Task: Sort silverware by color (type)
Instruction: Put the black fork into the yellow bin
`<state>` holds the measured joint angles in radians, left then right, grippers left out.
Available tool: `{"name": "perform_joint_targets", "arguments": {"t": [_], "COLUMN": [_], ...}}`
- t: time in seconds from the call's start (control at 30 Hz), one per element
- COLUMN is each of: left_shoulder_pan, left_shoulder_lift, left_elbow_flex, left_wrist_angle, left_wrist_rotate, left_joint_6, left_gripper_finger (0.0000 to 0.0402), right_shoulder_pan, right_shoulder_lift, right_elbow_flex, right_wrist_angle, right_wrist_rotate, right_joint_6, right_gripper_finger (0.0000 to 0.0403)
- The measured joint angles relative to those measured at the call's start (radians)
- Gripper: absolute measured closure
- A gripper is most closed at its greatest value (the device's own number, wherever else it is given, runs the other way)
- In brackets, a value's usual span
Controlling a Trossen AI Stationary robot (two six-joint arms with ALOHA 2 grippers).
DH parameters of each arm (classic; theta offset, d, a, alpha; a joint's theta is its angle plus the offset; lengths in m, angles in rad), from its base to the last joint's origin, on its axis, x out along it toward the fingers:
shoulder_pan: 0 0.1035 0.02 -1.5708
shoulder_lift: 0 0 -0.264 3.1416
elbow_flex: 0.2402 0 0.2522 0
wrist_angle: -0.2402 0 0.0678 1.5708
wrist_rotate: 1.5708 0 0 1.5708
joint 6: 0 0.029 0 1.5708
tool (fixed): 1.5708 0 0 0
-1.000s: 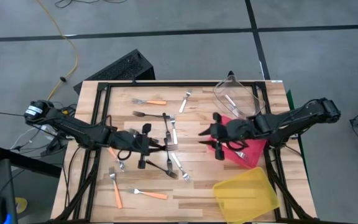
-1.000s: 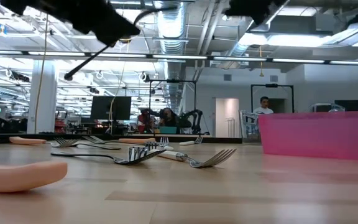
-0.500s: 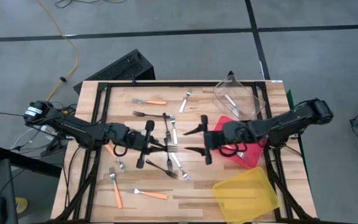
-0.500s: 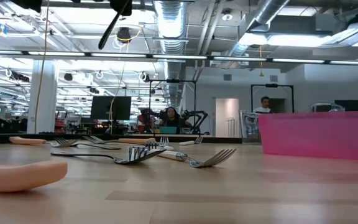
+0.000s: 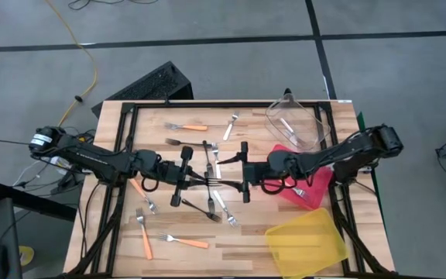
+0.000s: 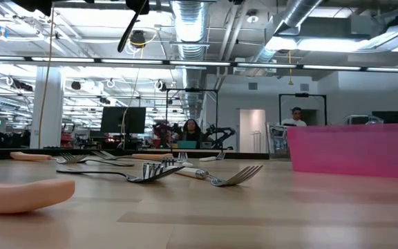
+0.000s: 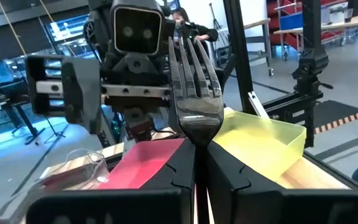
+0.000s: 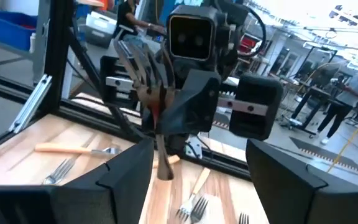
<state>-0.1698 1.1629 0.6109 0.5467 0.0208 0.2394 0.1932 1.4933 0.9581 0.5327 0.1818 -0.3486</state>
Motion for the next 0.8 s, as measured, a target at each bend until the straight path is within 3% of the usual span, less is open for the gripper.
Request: {"name": "perform_joint_targets", "arguments": {"t": [0.13,0.33,0.53,0.63,0.8], "left_shoulder_pan": [0.014,0.054,0.089,0.093,0.092], "left_shoulder_lift": [0.000,0.000,0.000,0.000,0.000], "left_elbow_flex": [0.000,0.000,-0.001,-0.001,-0.001], "left_wrist_angle": [-0.024,-0.031,-0.164,-0.207,-0.208], "left_wrist_rotate": [-0.006,0.018,0.070,0.110,0.211], "left_joint_6": [-0.128,-0.463,-0.701,-0.777,-0.837], "left_gripper_finger": [0.0395,0.0395,0.0395,0.0395,0.0395], "right_shoulder_pan": [0.002,0.021,0.030,0.027,0.031], "right_shoulder_lift": [-0.007,-0.010,-0.002,-0.003,-0.003], "right_elbow_flex": [0.000,0.000,0.000,0.000,0.000], "right_wrist_angle": [-0.021,-0.136,-0.217,-0.244,-0.242], "right_wrist_rotate": [0.006,0.081,0.198,0.246,0.236], "right_joint_6": [-0.067,-0.217,-0.188,-0.175,-0.175], "right_gripper_finger": [0.0121,0.0121,0.0121,0.0121,0.0121]}}
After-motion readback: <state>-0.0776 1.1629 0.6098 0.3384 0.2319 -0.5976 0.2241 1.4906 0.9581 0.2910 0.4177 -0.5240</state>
